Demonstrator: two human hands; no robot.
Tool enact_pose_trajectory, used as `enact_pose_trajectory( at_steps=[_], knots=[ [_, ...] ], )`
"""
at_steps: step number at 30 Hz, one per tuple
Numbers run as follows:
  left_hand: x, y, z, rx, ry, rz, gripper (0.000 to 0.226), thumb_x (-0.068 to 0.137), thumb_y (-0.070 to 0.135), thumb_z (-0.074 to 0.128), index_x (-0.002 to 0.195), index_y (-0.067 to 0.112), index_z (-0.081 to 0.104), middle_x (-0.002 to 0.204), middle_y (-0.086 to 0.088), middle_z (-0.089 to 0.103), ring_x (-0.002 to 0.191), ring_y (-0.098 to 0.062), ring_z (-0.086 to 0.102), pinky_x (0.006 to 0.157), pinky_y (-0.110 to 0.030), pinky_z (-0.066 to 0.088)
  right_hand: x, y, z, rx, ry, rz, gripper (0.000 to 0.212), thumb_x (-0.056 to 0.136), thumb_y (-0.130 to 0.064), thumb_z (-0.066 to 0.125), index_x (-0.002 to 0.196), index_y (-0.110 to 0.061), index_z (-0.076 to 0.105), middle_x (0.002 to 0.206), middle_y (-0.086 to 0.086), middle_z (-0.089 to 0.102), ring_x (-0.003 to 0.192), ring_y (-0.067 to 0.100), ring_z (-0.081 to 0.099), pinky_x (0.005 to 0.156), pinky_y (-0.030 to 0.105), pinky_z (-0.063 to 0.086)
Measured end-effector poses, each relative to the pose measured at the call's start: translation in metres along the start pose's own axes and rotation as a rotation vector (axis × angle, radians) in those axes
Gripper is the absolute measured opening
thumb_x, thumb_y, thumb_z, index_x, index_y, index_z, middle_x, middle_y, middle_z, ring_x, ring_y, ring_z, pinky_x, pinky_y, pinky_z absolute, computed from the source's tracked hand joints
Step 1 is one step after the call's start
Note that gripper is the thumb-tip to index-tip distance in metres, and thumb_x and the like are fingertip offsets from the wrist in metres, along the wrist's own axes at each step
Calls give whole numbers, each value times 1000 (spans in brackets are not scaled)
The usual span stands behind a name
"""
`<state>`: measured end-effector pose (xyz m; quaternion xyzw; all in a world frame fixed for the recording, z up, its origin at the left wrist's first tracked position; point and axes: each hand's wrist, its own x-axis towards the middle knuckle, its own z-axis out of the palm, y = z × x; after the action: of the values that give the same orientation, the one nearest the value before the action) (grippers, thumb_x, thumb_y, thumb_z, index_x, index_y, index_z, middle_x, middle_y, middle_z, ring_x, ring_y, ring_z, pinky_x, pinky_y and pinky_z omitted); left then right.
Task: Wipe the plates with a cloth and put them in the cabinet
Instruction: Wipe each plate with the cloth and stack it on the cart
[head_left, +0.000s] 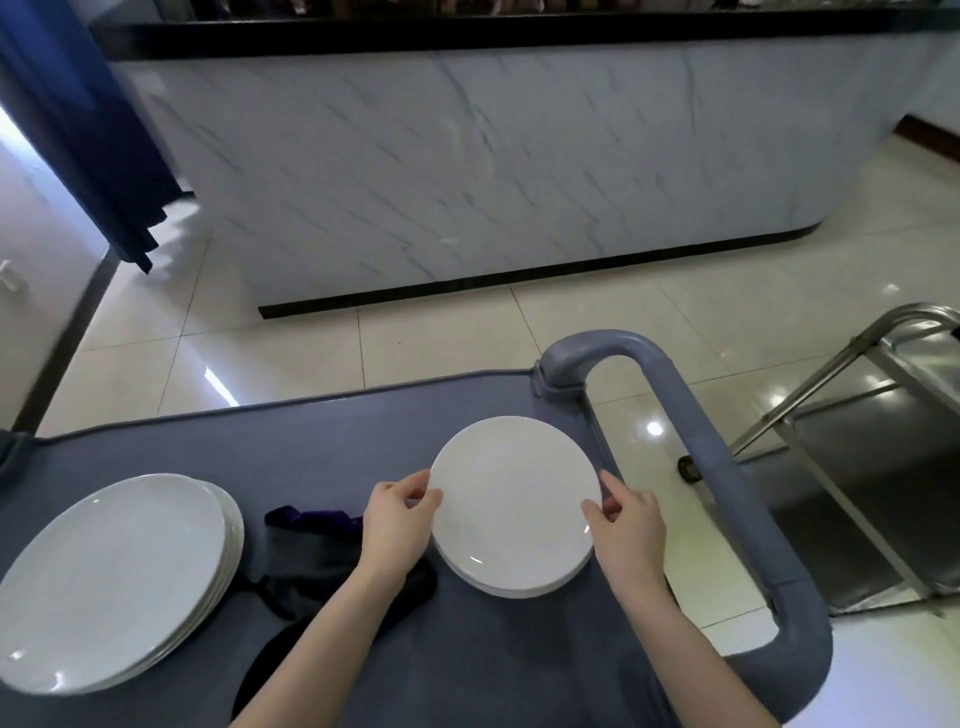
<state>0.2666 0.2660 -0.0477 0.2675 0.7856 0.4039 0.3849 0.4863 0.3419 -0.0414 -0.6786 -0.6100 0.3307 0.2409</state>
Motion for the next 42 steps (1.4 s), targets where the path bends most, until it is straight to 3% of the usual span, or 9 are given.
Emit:
enact_pose_trajectory(
  at_steps=[4, 6, 9, 13, 18, 21, 28, 35, 42],
  knots=[
    [-5, -6, -29, -33, 68, -3, 30, 98, 23, 61, 127, 27, 66, 102, 4, 69, 94, -11, 65, 90, -32, 53, -12, -28, 10, -50, 110, -240, 34, 92, -15, 65, 125, -21, 63, 107, -4, 46, 95, 15, 53, 83, 26, 47],
    [-10, -11, -52, -91, 130, 9, 26, 96, 19, 61, 118, 29, 70, 86, 4, 73, 82, -10, 68, 83, -31, 56, -20, -50, 26, -12, 21, -345, 28, 91, -15, 64, 117, -26, 66, 107, -8, 47, 94, 13, 53, 86, 24, 48],
    [-16, -22, -97, -170, 244, 45, 24, 95, 13, 59, 98, 33, 73, 76, 4, 75, 70, -7, 70, 81, -34, 56, -37, -84, 60, 52, -159, -482, 25, 91, -12, 64, 110, -28, 67, 104, -10, 51, 84, 7, 54, 77, 5, 39],
    [-26, -45, -167, -185, 390, 76, 25, 96, 12, 57, 95, 32, 72, 75, 5, 75, 68, -4, 69, 76, -33, 56, -73, -126, 115, 51, -362, -566, 22, 89, -13, 66, 108, -23, 69, 98, -7, 57, 76, 0, 56, 72, 3, 39],
    [-38, -87, -248, -171, 510, 0, 24, 93, 14, 59, 98, 35, 70, 89, 7, 73, 85, -11, 69, 76, -32, 52, -121, -161, 184, 35, -516, -524, 22, 88, -18, 69, 110, -20, 70, 95, -2, 59, 73, -1, 53, 68, 2, 37],
    [-36, -110, -285, -100, 540, -54, 22, 92, 17, 62, 105, 32, 70, 96, 8, 70, 94, -13, 66, 78, -32, 48, -141, -177, 216, 0, -567, -462, 30, 88, -22, 69, 117, -18, 67, 95, -2, 58, 77, 4, 54, 71, 10, 36],
    [-15, -147, -325, 46, 439, -100, 47, 85, 3, 66, 130, 16, 63, 124, -6, 53, 109, -19, 54, 99, -32, 41, -163, -193, 259, -102, -560, -352, 40, 86, -18, 68, 125, -19, 59, 104, 0, 48, 81, 11, 53, 75, 20, 36],
    [-6, -158, -335, 57, 431, -81, 57, 80, -7, 59, 132, 15, 61, 118, -6, 44, 113, -30, 54, 106, -35, 41, -172, -192, 277, -76, -495, -256, 46, 81, -6, 67, 125, -16, 60, 110, 9, 56, 85, 17, 56, 75, 20, 37],
    [-3, -168, -352, -38, 389, -147, 54, 70, -12, 63, 115, 15, 74, 89, 7, 69, 86, -15, 66, 77, -25, 47, -175, -193, 281, -3, -469, -198, 51, 77, 3, 60, 124, -15, 61, 110, 11, 59, 87, 20, 59, 77, 23, 41]
  ],
)
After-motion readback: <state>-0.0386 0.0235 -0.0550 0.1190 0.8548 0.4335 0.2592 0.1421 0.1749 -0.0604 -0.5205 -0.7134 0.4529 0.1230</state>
